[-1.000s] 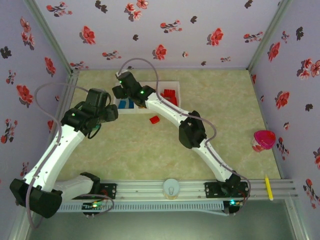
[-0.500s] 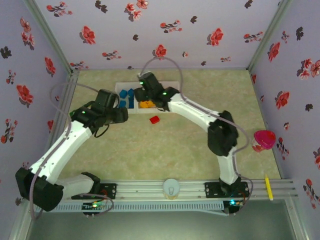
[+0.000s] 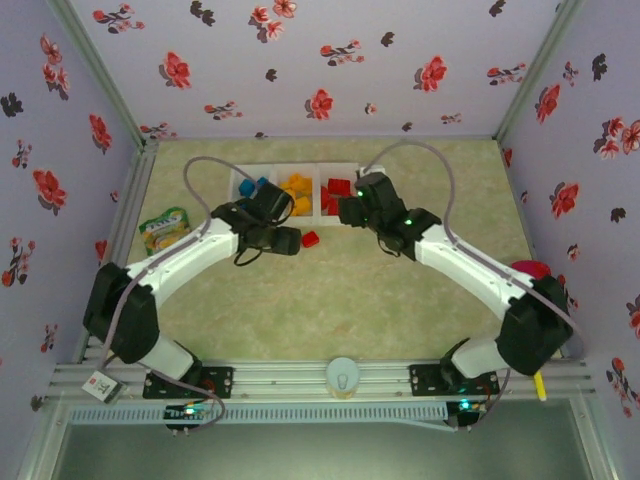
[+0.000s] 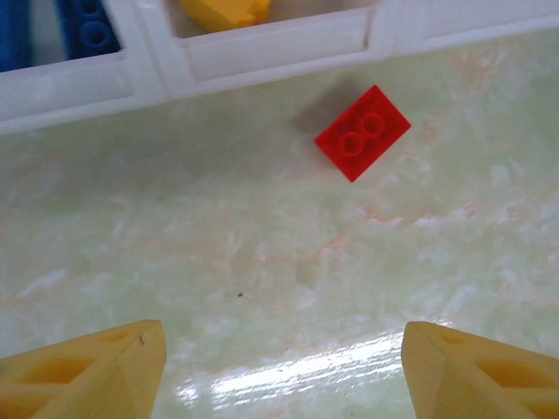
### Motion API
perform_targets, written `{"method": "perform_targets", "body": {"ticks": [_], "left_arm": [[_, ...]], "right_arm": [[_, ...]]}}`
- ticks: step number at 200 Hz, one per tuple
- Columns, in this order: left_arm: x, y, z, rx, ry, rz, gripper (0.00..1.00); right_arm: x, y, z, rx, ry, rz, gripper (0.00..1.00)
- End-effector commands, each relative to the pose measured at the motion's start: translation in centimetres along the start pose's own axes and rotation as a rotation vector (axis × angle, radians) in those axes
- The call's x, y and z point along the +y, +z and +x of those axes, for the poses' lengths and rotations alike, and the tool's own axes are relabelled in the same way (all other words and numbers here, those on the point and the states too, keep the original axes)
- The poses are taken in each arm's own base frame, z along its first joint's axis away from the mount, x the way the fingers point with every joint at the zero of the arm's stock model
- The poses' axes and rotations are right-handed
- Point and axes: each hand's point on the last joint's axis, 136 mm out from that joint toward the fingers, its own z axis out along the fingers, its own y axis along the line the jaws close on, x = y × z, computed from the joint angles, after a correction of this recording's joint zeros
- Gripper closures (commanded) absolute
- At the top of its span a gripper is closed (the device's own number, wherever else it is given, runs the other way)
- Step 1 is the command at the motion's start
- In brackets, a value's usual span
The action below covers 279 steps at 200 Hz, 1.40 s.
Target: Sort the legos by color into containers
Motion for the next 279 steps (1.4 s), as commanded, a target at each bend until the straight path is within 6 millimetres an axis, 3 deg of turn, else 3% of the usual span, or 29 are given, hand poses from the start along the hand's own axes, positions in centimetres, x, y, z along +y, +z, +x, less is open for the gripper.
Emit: {"method": "perform_targets", "body": {"ticks": [1, 40, 90, 166, 279], "left_arm": [[-1.9, 1.3, -1.6, -0.029, 0.095, 0.037, 0.25], [-3.2, 5.0, -2.1, -0.016, 0.165, 0.055, 0.23], [-5.0, 8.3, -3.2, -0.006, 0.234, 0.082, 0.24], [-5.4, 11.1, -3.2, 0.043, 0.281, 0.056, 0.24], [-5.4, 12.8, -2.8, 0.072, 0.289, 0.023, 0.28]], "right_arm": [[-2.5, -1.4, 0.4, -0.013, 0.064, 0.058, 0.29], [-6.5, -4.8, 1.5, -0.032, 0.087, 0.176, 0.29], [-9.3, -8.1, 1.4, -0.083, 0.127, 0.218, 0.27], [-10.3, -9.1, 1.5, -0.087, 0.118, 0.253, 0.27], [-10.9, -9.8, 1.6, -0.092, 0.107, 0.278, 0.27]]}}
